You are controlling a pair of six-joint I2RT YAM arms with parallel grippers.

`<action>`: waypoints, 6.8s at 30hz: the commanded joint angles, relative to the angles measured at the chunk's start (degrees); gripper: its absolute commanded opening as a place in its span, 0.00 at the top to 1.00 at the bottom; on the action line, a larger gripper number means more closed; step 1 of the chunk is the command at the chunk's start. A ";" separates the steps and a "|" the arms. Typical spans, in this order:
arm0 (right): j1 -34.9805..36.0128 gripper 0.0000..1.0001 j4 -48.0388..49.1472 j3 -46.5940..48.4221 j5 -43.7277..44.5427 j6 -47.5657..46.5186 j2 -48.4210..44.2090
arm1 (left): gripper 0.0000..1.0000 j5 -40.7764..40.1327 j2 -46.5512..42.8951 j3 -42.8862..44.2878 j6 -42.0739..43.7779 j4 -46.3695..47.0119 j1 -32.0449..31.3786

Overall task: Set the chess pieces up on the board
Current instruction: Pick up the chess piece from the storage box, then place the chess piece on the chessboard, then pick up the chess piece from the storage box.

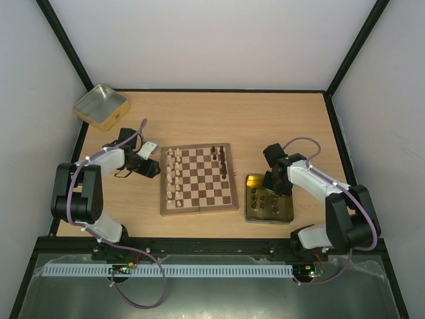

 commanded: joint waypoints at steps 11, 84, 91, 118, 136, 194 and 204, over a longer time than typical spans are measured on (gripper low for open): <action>-0.19 0.95 -10.35 9.60 6.54 -1.28 -4.47 | 0.30 0.92 -0.78 -0.31 -0.02 -1.26 0.11; 23.04 0.94 -15.09 58.25 2.09 -8.87 40.96 | 0.30 0.57 -0.27 -0.57 0.24 -0.91 0.41; 23.05 0.93 -15.07 59.03 1.95 -8.97 42.16 | 0.30 0.72 -0.29 -0.59 0.33 -0.91 0.50; 22.98 0.84 -15.21 59.39 2.37 -9.23 42.84 | 0.29 1.01 -0.16 -0.52 0.42 -1.02 0.50; 22.97 0.84 -16.97 58.83 5.12 -7.08 30.94 | 0.29 0.62 -0.50 -0.68 0.20 -1.09 0.50; 9.13 0.81 1.90 -2.37 -1.49 3.80 -2.19 | 0.27 -0.07 -0.04 -0.52 -0.20 -1.29 0.24; 9.17 0.89 1.55 -3.60 -1.05 4.05 -2.97 | 0.27 0.13 0.15 -0.48 -0.10 -1.08 0.24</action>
